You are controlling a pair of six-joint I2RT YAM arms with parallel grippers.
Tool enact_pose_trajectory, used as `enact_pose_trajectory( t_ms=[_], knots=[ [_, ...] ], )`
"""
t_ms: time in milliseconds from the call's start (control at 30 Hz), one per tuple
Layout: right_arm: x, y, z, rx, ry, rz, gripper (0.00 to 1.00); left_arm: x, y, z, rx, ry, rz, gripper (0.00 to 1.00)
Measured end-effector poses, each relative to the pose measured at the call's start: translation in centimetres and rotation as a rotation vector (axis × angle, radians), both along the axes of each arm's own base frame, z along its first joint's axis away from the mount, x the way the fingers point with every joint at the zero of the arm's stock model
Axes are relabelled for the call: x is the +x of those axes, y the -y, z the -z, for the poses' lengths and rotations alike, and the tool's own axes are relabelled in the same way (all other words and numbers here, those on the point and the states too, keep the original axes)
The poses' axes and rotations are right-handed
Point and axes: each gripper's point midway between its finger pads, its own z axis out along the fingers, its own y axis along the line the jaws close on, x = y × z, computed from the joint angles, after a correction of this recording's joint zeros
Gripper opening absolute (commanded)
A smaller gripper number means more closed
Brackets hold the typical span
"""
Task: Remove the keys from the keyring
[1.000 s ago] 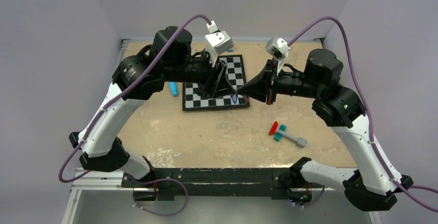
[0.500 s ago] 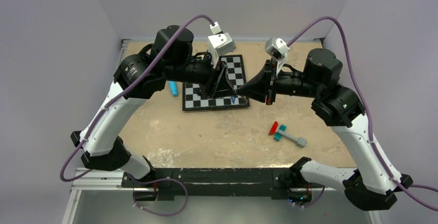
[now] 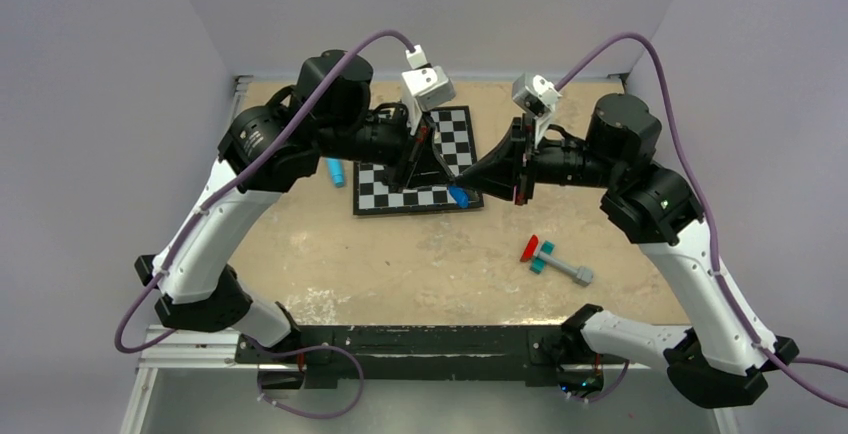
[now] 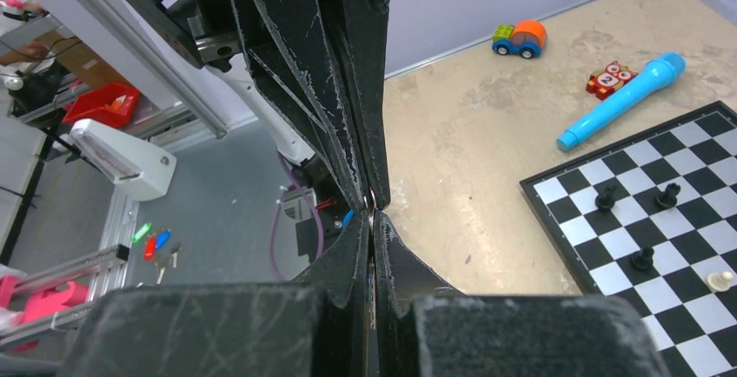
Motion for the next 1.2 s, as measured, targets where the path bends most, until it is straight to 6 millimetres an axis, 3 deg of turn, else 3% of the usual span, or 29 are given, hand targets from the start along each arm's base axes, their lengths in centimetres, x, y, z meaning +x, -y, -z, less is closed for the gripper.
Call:
enact_pose_trajectory(
  t_ms=[533,1100,1200],
  knots=[
    [-1.2,-0.8,-1.0,0.146,-0.020,-0.068,0.00,-1.3,-0.8,-1.1,-0.081,-0.030,-0.017,0.00],
    [-2.1,-0.9,-4.2,0.315,-0.012,-0.109,0.00,-2.3,-1.0,-4.3,-0.233,-0.050,-0.025,0.00],
    [-2.2,-0.9,-4.3,0.319,-0.019,-0.110,0.23,-2.4,-1.0,-4.4,-0.240,-0.048,-0.021,0.00]
  ],
)
